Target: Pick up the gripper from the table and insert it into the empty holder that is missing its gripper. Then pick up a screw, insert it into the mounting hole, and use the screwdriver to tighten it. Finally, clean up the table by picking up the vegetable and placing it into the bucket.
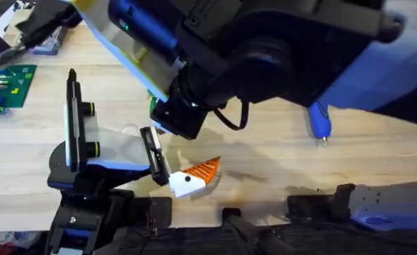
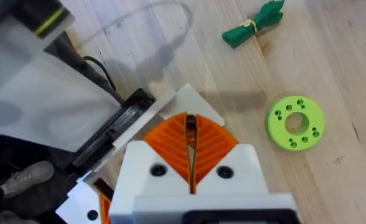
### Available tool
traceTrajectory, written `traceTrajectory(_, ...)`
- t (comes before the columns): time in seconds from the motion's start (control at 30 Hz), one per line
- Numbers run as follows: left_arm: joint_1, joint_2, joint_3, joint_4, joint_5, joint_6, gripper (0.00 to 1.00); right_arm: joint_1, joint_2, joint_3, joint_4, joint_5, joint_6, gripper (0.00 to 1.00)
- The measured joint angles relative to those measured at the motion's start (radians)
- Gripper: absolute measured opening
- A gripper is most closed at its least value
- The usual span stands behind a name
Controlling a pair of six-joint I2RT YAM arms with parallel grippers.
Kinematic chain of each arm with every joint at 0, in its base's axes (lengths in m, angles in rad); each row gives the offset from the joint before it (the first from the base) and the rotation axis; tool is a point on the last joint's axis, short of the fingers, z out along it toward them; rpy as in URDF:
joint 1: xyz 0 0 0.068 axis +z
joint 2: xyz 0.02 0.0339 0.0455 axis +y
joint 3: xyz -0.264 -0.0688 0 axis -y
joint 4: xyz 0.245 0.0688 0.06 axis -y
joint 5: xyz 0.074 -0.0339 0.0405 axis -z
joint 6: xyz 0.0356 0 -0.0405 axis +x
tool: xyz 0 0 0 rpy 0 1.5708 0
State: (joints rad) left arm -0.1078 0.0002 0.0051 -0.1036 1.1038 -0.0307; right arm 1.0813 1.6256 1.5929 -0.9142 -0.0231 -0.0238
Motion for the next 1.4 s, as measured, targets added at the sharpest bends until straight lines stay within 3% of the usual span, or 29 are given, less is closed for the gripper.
traceTrajectory(0.07, 0.0, 0.0, 0.0, 0.0, 0.0, 0.0, 0.986, 0.0, 0.001, 0.0, -0.002, 0.0, 0.0, 0.014)
traceTrajectory(0.2, 0.0, 0.0, 0.0, 0.0, 0.0, 0.0, 0.986, 0.0, 0.02, 0.0, -0.003, -0.001, 0.0, 0.229)
traceTrajectory(0.3, 0.0, 0.0, 0.0, -0.001, 0.0, -0.009, 0.986, 0.0, 0.029, 0.0, 0.0, 0.002, -0.01, 0.459)
traceTrajectory(0.6, 0.0, 0.0, 0.0, -0.001, 0.0, -0.012, 0.986, -0.012, 0.028, 0.0, -0.005, 0.023, -0.007, 0.753)
traceTrajectory(0.8, 0.001, 0.0, 0.0, 0.0, 0.0, -0.013, 0.986, -0.017, 0.028, 0.0, -0.005, 0.031, -0.006, 0.844)
traceTrajectory(1.4, 0.001, 0.0, 0.0, 0.0, 0.0, -0.015, 0.986, -0.017, 0.026, 0.0, -0.003, 0.032, -0.006, 0.857)
